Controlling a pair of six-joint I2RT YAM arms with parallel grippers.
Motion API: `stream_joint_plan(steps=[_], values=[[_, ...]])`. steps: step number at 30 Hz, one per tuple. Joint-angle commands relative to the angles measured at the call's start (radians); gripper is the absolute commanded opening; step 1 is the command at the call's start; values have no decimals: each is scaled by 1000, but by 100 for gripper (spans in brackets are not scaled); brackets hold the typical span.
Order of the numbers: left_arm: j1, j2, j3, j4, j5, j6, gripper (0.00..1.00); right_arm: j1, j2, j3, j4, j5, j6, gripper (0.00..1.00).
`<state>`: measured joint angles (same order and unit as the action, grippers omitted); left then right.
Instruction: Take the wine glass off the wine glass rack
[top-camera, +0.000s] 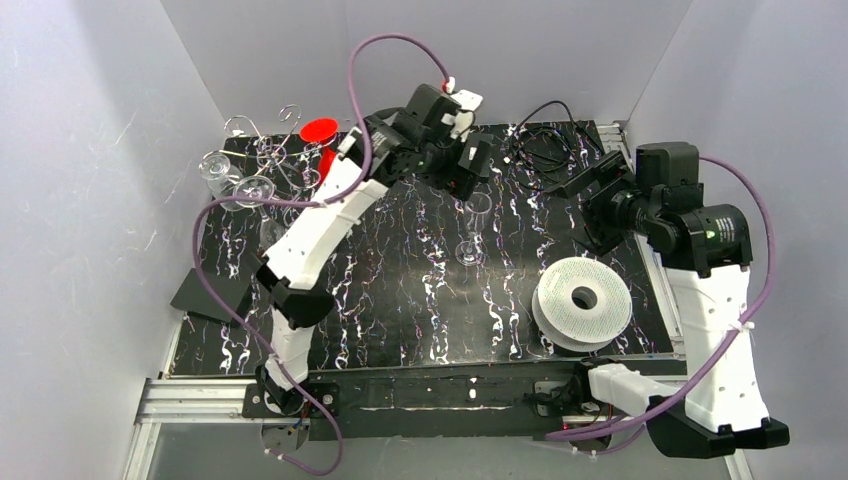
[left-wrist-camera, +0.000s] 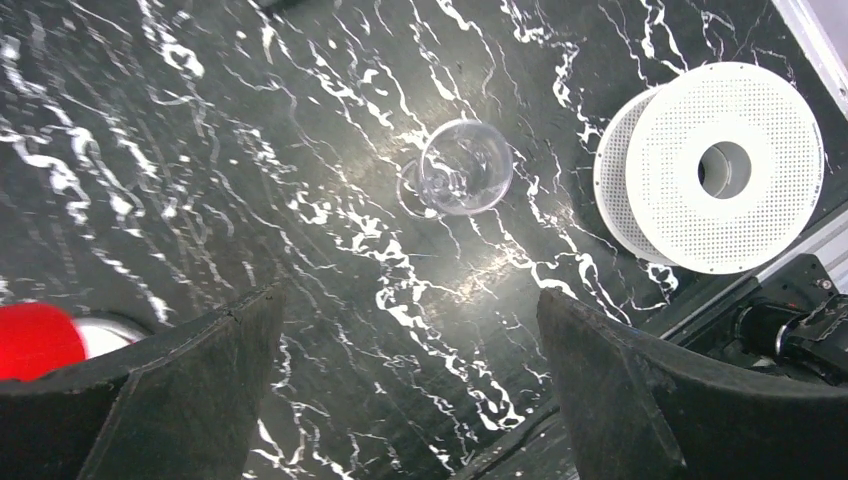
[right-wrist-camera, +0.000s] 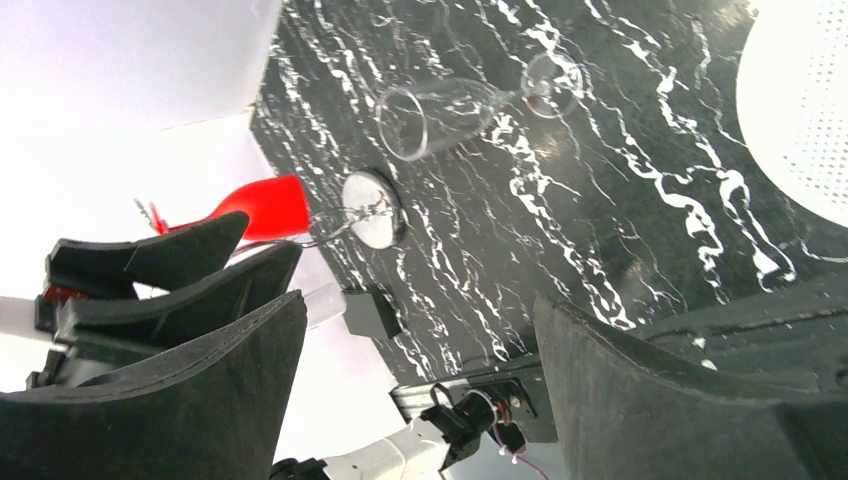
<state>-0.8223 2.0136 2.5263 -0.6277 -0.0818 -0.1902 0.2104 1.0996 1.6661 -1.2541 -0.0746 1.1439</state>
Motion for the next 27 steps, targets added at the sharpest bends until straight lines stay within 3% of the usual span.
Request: stream_joint_plan(steps=[1,14,27], values=[[2,-178,-15,-6,-123,99,98,-3,-68,-29,132,-23,-14,91],[241,-322,-22,-45,-270,186,98,-3,-129,-135,286,-100,-23,91],[399,-277,-7,-92,-232,25,98,-3,-131,-180,349,-193,-23,93]])
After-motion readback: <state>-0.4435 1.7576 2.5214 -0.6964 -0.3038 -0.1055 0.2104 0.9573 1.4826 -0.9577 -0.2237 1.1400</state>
